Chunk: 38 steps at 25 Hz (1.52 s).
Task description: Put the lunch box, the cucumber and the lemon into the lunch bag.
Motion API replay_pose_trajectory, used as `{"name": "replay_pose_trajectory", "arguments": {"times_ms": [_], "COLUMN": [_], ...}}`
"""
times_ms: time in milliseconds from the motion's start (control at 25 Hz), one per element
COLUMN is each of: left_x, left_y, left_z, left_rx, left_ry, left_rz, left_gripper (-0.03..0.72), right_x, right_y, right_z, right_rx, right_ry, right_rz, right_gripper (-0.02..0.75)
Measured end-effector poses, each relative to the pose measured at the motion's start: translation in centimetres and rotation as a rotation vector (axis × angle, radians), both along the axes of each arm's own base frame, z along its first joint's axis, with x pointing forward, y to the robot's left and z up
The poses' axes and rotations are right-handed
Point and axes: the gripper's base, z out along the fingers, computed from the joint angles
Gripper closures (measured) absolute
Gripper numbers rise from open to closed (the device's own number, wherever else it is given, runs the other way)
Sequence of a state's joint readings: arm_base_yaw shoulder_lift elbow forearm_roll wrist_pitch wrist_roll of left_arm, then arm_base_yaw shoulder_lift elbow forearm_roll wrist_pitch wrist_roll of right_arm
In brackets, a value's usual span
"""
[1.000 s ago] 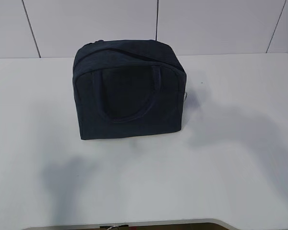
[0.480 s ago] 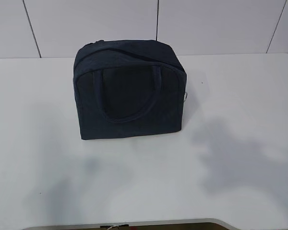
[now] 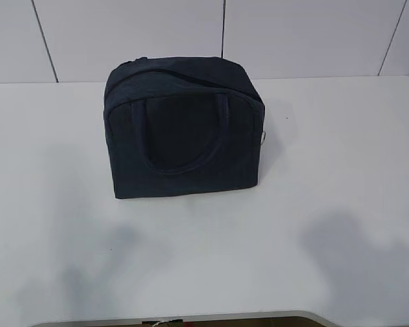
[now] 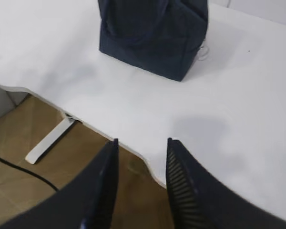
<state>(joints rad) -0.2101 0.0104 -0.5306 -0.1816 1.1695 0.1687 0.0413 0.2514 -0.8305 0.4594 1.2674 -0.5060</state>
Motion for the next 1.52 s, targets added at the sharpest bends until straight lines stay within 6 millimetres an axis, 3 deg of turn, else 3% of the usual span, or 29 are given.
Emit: {"name": "replay_pose_trajectory", "arguments": {"times_ms": [200,400,680,840,1080,1520], "left_x": [0.3,0.4,0.5,0.5,0.5,0.5], "left_y": [0.0,0.1,0.1,0.1,0.2,0.2], "left_z": [-0.2,-0.1,-0.1,-0.1,-0.1,-0.1], "left_rx": [-0.002,0.017,0.015,0.015,0.015,0.015], "left_ry": [-0.013,-0.033,-0.038,-0.038,-0.037,-0.038], "left_rz": [0.004,0.014,0.015,0.015,0.024,0.026], "left_gripper": [0.275,0.276,0.284,0.288,0.294,0.309], "right_x": [-1.9,-2.8,-0.5,-0.1,0.0,0.1], "right_y": [-1.9,-2.6,-2.8,-3.2,-4.6,-4.7], "right_z": [-1.6,-4.5,-8.5,-8.7,-8.7,-8.6], "right_rx": [-0.031,-0.037,-0.066,-0.073,-0.052,-0.039], "right_ry": [-0.034,-0.049,0.025,0.015,0.022,0.015], "right_rz": [-0.233,-0.306,-0.338,-0.378,-0.571,-0.594], "right_gripper": [0.454,0.454,0.454,0.454,0.454,0.454]}}
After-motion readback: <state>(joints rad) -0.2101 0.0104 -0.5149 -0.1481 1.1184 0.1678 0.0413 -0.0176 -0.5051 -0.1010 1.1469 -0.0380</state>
